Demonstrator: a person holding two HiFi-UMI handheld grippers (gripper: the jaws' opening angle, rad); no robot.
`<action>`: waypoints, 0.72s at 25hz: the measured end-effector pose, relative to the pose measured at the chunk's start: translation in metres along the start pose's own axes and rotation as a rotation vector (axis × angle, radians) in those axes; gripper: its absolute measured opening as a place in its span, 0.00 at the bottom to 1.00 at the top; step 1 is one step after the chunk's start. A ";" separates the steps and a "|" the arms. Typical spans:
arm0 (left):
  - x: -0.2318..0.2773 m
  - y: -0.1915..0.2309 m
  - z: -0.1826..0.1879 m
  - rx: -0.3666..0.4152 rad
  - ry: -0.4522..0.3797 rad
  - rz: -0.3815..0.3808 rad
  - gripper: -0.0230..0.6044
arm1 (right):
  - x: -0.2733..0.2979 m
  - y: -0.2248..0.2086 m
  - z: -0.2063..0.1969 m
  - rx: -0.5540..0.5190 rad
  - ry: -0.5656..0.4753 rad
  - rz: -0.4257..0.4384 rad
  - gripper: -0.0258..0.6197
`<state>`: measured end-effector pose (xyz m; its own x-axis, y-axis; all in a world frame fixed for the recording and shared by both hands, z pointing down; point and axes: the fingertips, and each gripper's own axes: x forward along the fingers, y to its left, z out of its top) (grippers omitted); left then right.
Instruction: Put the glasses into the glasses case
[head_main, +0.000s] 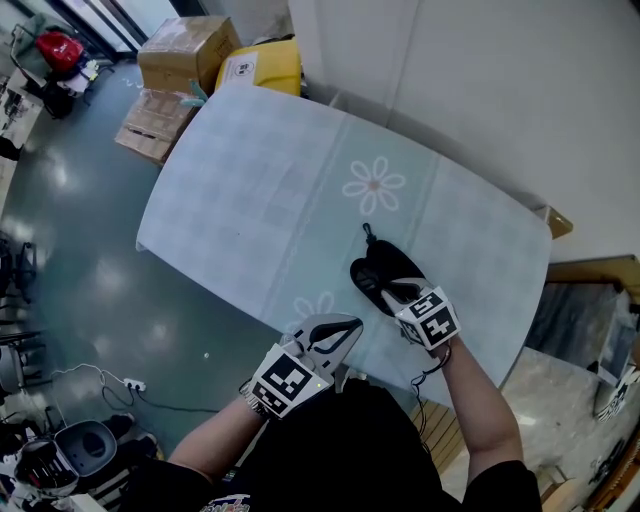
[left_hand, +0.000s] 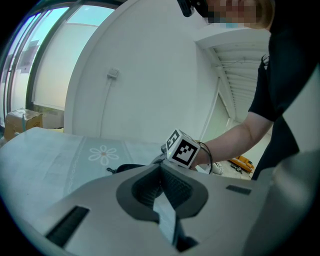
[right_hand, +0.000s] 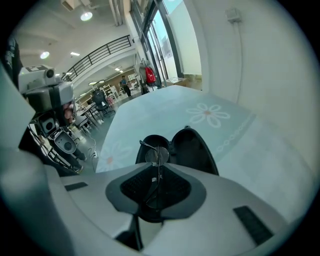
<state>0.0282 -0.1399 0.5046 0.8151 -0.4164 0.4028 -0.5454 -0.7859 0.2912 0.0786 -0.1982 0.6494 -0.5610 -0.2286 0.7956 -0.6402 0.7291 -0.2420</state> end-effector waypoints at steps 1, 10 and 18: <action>0.000 -0.003 0.001 0.004 -0.001 -0.001 0.08 | -0.005 0.001 0.001 0.004 -0.014 -0.002 0.17; 0.004 -0.029 0.007 0.033 -0.020 -0.010 0.08 | -0.064 0.011 0.024 0.013 -0.218 -0.048 0.08; 0.005 -0.057 0.009 0.044 -0.049 0.008 0.08 | -0.125 0.032 0.030 0.002 -0.368 -0.081 0.08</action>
<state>0.0657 -0.1015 0.4819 0.8199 -0.4437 0.3619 -0.5438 -0.8012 0.2496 0.1121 -0.1656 0.5251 -0.6594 -0.5023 0.5593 -0.6911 0.6978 -0.1881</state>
